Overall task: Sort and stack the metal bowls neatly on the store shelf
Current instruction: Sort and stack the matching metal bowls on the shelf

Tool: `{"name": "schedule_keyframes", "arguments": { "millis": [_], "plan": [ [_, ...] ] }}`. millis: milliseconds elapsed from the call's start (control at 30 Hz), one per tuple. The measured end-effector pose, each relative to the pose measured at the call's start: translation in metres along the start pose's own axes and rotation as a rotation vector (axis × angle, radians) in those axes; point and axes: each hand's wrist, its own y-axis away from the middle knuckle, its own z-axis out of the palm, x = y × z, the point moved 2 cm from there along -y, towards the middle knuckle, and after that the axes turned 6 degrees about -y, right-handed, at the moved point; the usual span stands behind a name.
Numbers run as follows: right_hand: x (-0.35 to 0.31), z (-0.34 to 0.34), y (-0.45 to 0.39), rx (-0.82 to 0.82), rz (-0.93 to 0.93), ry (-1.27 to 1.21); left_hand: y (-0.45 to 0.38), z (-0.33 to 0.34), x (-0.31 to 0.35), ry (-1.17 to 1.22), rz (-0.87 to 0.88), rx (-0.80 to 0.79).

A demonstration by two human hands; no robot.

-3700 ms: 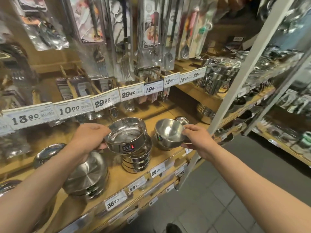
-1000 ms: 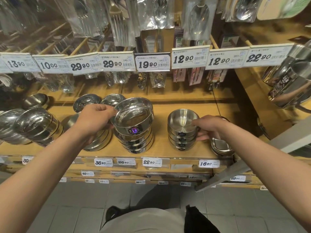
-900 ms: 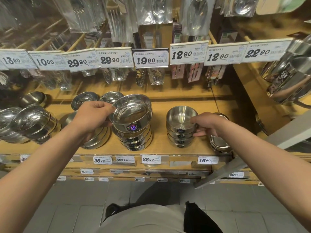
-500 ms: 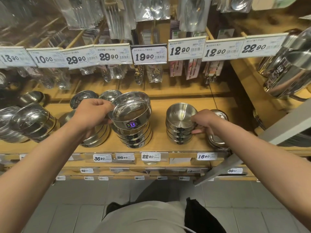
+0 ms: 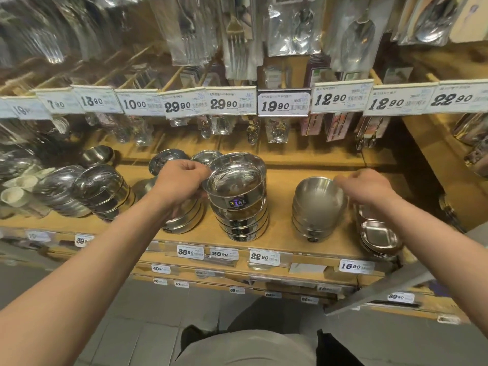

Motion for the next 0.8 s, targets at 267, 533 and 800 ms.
{"name": "schedule_keyframes", "arguments": {
  "millis": [267, 533, 800],
  "plan": [
    [-0.084, 0.043, 0.043, -0.299, -0.369, -0.298, -0.016, -0.002, -0.001, 0.015, 0.015, 0.010],
    [-0.095, 0.106, 0.046, -0.480, -0.104, -0.739, -0.038, 0.003, -0.026, -0.171, 0.106, 0.113],
    [-0.079, 0.127, 0.048, -0.231, -0.128, -0.553, -0.040, 0.025, -0.040, -0.208, 0.142, 0.014]
  ]
}}
